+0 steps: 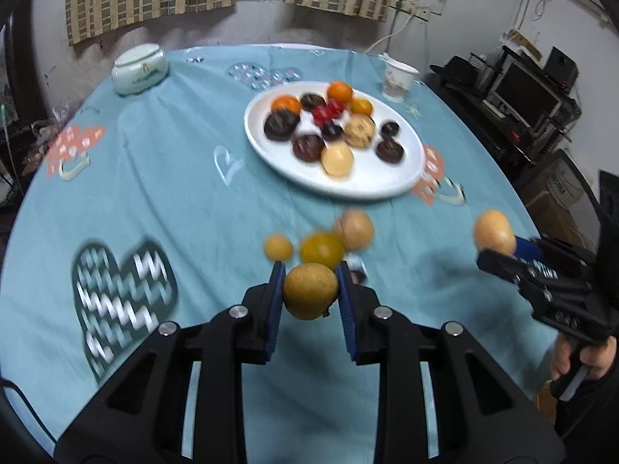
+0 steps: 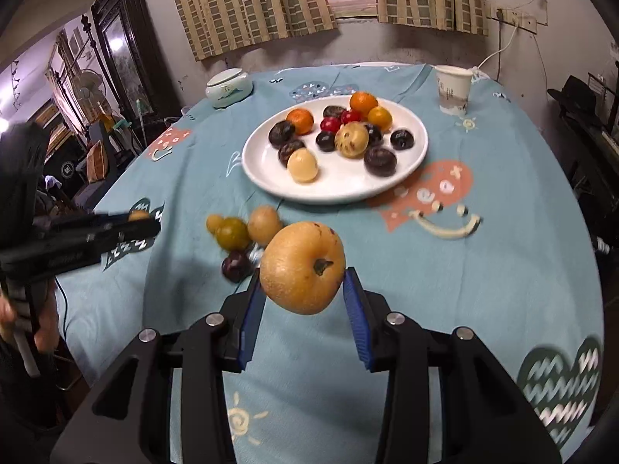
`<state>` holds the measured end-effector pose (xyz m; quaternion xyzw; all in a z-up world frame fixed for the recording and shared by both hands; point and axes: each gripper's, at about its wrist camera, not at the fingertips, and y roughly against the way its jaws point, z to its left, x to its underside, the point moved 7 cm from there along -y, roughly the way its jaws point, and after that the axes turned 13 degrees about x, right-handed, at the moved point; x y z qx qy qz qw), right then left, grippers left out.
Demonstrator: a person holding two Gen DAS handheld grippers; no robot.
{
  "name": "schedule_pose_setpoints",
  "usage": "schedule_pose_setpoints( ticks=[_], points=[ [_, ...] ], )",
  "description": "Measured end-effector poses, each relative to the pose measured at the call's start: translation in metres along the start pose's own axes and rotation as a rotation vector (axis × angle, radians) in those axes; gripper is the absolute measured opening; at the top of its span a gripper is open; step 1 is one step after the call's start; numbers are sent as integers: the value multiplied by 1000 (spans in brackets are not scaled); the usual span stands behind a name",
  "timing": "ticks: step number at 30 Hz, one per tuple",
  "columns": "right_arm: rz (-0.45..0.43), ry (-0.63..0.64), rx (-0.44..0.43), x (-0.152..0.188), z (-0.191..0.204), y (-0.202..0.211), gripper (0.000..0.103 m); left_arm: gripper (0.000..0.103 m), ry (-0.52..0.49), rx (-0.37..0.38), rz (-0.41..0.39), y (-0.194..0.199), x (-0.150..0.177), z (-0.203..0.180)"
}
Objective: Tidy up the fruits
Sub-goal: 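Carry the yellow fruit and beige pear onto the white plate and open both grippers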
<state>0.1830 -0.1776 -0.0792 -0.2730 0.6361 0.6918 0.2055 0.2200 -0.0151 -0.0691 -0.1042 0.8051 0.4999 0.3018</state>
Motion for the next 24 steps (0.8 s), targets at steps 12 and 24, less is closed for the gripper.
schedule_pose_setpoints(
  ticks=[12,24],
  points=[
    [52,2,25,-97,0,-96,41,27,44,-32,45,-106,-137,5],
    [66,25,31,-106,-6,-147,48,75,91,-58,76,-163,-158,32]
  ],
)
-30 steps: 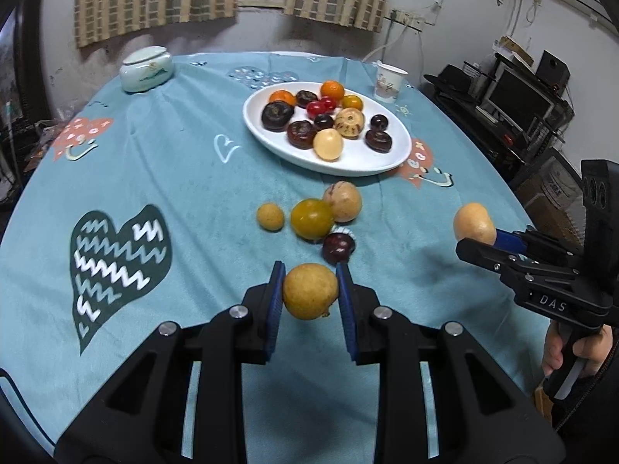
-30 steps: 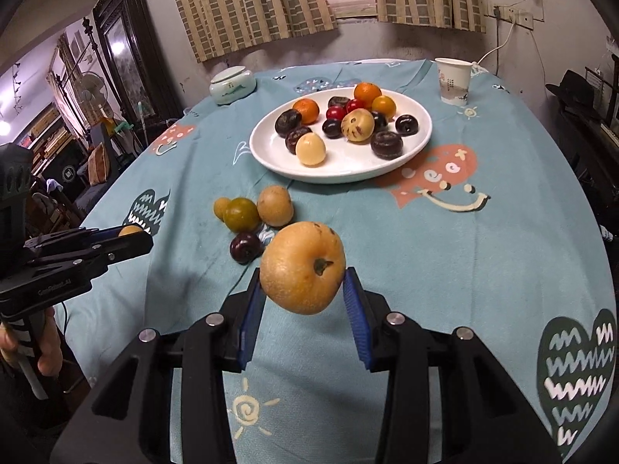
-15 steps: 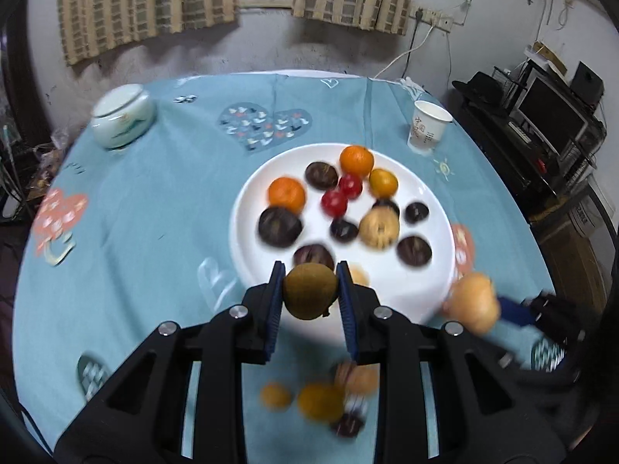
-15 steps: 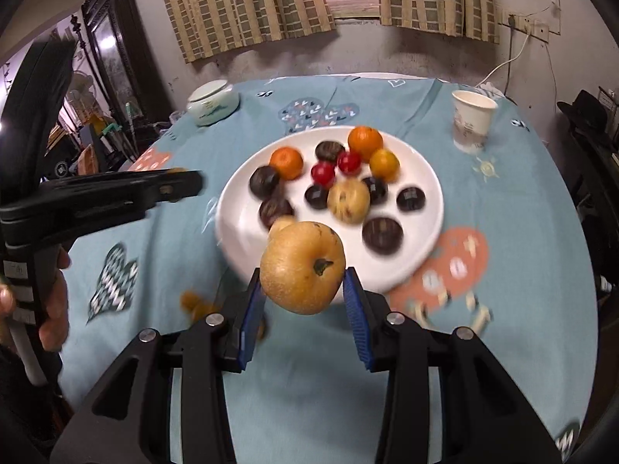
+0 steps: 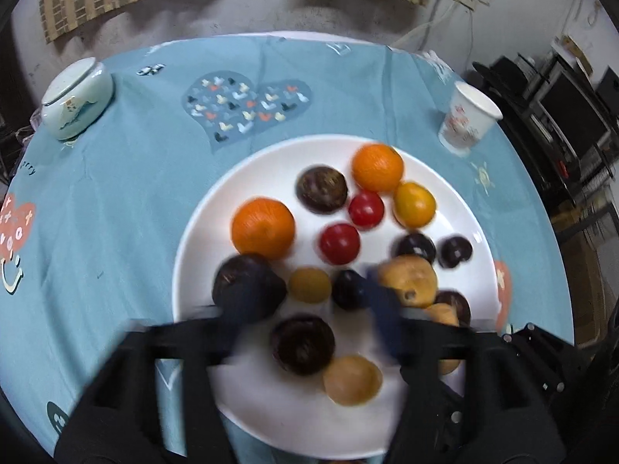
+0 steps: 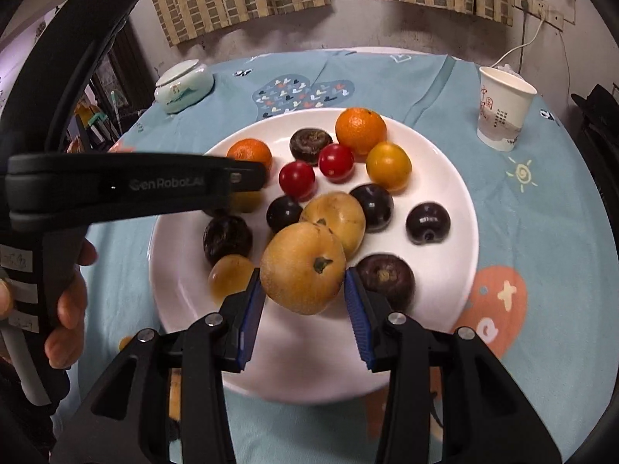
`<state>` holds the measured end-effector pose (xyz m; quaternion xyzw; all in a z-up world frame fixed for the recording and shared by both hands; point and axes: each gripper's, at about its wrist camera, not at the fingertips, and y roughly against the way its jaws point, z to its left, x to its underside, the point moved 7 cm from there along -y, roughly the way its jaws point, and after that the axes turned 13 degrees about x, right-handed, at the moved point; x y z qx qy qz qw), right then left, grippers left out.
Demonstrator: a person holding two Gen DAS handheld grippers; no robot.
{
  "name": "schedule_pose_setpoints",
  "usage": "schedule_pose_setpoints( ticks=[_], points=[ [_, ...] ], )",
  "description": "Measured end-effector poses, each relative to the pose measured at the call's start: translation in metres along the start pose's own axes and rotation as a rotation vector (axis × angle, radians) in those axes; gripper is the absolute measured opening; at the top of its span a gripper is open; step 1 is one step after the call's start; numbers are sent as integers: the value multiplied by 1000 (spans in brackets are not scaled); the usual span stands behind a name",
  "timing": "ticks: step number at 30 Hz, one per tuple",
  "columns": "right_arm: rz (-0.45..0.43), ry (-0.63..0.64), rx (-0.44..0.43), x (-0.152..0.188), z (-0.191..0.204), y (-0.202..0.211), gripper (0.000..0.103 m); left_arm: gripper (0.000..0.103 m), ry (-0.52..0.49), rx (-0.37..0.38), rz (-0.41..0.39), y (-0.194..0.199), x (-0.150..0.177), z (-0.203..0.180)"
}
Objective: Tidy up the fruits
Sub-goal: 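Carry the yellow fruit and beige pear onto the white plate and open both grippers, then grasp a small yellow fruit with the left gripper while the right gripper grasps a dark red plum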
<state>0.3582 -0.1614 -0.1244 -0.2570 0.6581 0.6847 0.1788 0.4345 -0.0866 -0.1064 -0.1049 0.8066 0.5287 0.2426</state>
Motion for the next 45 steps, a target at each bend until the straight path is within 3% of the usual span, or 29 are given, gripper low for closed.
schedule_pose_setpoints(
  ticks=[1,2,4,9,11,14,21,26,28,30,31,38,45],
  points=[
    [-13,9,13,-2,1,-2,55,77,15,1,-25,3,-4,4],
    [-50,17,45,-5,1,-1,70,77,23,6,-28,4,-6,5],
    [-95,21,56,-9,2,3,72,77,44,17,-31,7,-10,10],
    [-99,29,44,-15,4,10,72,79,47,-3,-55,22,-15,19],
    [-110,28,46,-17,3,16,72,89,39,-11,-62,29,-14,19],
    [-107,26,50,-17,3,21,72,92,6,-61,-90,46,-8,18],
    [-60,13,39,11,13,47,72,93,-34,-75,-127,92,51,17],
    [-65,9,34,67,23,99,73,94,-24,-49,-141,128,129,23],
    [-73,13,61,92,27,115,81,95,-31,-65,-152,139,162,25],
    [-83,-5,81,120,31,128,95,98,-33,-80,-155,146,191,28],
    [-85,-15,80,126,33,131,95,98,-31,-99,-161,150,208,31],
    [-22,-24,25,150,57,124,96,98,-49,-191,-183,171,237,47],
    [50,74,-84,146,100,99,96,98,-12,-196,-212,186,239,65]
  ],
)
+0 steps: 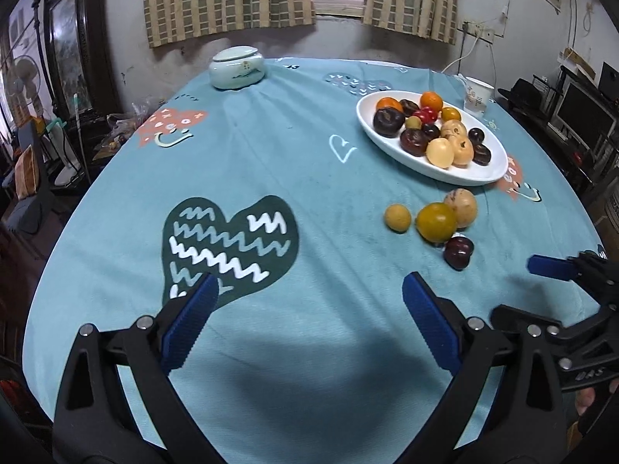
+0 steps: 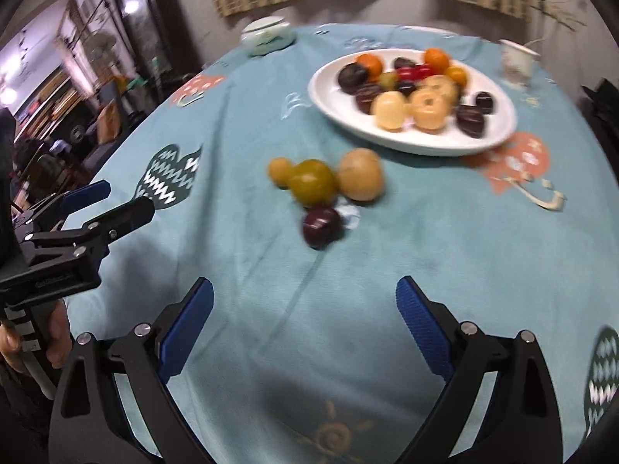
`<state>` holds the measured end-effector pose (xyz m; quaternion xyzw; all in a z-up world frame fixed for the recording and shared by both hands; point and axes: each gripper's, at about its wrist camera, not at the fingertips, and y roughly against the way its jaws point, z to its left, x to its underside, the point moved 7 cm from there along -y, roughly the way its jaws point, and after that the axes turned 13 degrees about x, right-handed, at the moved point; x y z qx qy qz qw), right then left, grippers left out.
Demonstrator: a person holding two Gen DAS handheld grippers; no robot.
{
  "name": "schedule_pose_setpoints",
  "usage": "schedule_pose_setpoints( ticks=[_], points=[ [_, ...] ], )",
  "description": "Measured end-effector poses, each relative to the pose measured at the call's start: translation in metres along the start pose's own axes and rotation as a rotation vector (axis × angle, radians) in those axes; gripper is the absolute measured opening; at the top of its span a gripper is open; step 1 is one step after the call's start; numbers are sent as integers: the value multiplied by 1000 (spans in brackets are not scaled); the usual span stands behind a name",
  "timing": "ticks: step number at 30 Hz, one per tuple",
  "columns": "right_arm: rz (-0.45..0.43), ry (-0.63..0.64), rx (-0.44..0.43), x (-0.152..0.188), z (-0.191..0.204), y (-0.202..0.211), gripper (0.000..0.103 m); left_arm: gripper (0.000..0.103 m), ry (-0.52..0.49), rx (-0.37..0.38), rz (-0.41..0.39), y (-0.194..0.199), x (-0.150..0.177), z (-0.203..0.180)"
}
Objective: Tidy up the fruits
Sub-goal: 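Grasp a small yellow fruit with the left gripper while the right gripper grasps a dark red plum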
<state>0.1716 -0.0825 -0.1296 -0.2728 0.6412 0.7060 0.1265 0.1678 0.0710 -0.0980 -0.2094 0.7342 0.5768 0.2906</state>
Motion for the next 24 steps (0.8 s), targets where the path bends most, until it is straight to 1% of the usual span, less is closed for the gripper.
schedule_pose_setpoints(
  ticks=[1,2,3,4,6,10,11,12,13,16,19,21,22,24],
  points=[
    [-7,7,-3,-4,2,-4,95,98,2,-2,-1,1,0,2],
    [-20,14,7,-8,3,-8,91,98,3,-3,-1,2,1,4],
    [-19,24,18,-11,4,-13,79,98,4,-5,-1,2,1,6],
    [-5,39,26,-13,5,-19,72,98,5,-7,-2,3,1,7],
    [21,59,41,-16,7,-31,54,98,6,-10,-1,4,1,10],
    [8,86,89,-22,7,-43,46,98,10,-5,2,4,2,11],
    [21,88,87,-23,8,-48,38,98,7,-3,6,2,2,9],
    [25,87,95,-23,6,-52,35,98,5,0,8,1,2,8],
    [25,83,102,-23,4,-54,33,98,1,2,13,0,1,6],
    [26,58,73,-21,1,-48,32,98,-19,3,26,-5,0,-2],
    [28,16,60,-10,-8,-29,32,98,-51,14,40,-12,-1,-13],
    [26,-10,68,1,-19,-15,32,98,-103,43,45,-20,-6,-26],
    [24,-20,73,6,-24,-9,32,98,-130,45,43,-24,-9,-31],
    [19,-50,66,19,-37,3,32,98,-202,14,34,-36,-16,-37]
  ],
)
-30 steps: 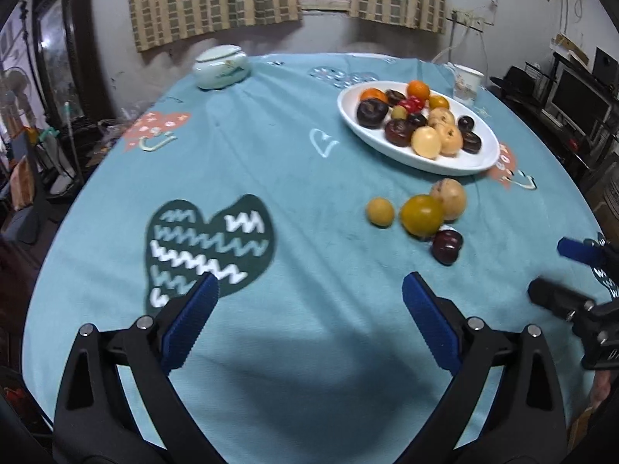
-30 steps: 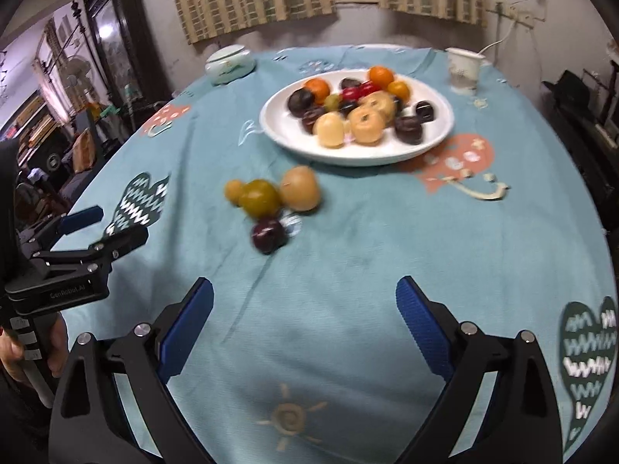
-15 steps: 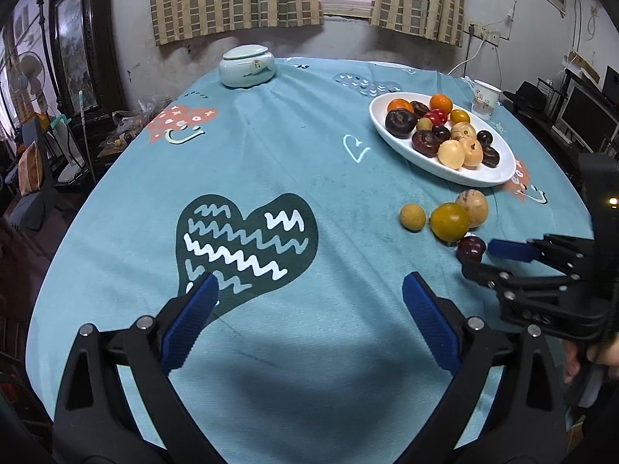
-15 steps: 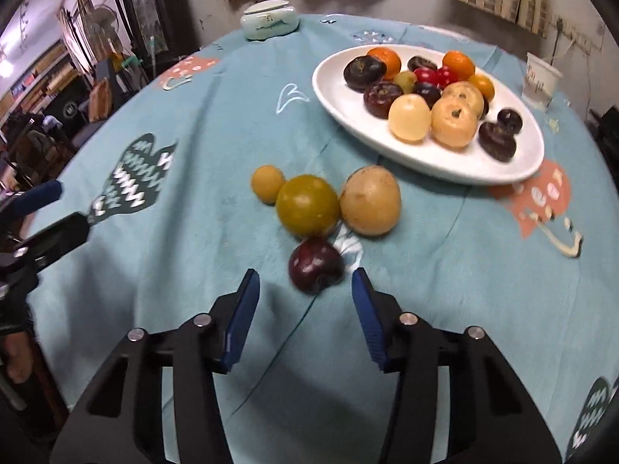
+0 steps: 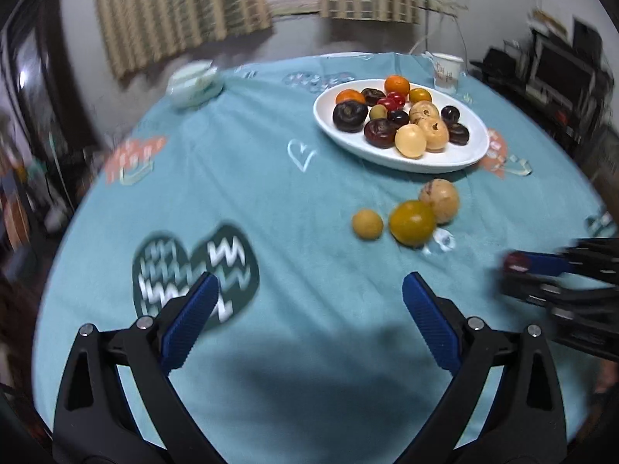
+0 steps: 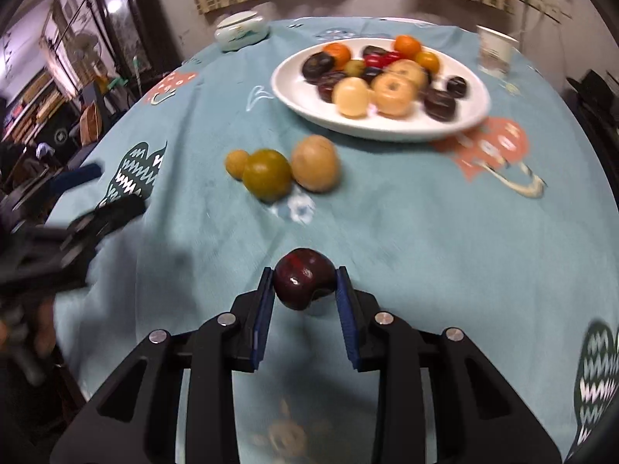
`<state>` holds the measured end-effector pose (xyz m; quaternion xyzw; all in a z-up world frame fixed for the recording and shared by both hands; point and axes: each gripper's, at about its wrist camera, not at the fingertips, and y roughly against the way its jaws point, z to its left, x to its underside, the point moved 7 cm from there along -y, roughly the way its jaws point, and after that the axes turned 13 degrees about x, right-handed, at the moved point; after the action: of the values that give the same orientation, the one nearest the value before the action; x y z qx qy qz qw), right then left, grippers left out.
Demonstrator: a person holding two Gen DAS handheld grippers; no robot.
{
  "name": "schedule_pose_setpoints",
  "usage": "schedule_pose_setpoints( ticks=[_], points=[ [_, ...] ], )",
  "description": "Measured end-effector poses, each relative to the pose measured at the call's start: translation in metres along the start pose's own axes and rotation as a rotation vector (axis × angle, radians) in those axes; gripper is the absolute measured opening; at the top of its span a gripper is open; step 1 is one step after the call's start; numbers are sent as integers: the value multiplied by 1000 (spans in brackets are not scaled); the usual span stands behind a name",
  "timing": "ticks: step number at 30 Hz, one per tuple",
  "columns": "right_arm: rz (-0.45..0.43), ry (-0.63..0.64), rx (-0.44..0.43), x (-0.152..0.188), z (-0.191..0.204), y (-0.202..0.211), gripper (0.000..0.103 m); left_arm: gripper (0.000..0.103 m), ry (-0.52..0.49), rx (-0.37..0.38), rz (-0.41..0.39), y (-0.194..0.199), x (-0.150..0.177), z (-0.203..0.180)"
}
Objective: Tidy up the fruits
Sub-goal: 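Grasp a small yellow fruit with the left gripper while the right gripper grasps a dark red plum, then carry the yellow fruit and plum onto the white plate and open both grippers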
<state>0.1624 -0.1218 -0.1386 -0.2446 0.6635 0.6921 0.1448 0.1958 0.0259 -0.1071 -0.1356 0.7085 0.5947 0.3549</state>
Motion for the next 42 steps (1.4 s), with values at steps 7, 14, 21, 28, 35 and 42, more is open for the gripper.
schedule_pose_setpoints(
  ticks=[7,14,21,28,35,42],
  points=[
    [-17,-99,-18,15,-37,19,32,73,-59,110,147,-73,-9,-3],
    [-35,-138,-34,8,-51,22,32,50,-51,183,134,-94,-19,-10],
    [-20,-160,-53,9,-52,17,32,29,-40,239,108,-98,-25,-18],
    [-33,-163,-48,6,-52,22,32,28,-28,248,52,-73,-27,-25],
    [-81,-138,-48,-2,-41,39,32,28,3,288,6,-28,-18,-44],
    [-92,-134,-41,-4,-37,45,32,28,41,313,-8,-5,-16,-58]
  ],
)
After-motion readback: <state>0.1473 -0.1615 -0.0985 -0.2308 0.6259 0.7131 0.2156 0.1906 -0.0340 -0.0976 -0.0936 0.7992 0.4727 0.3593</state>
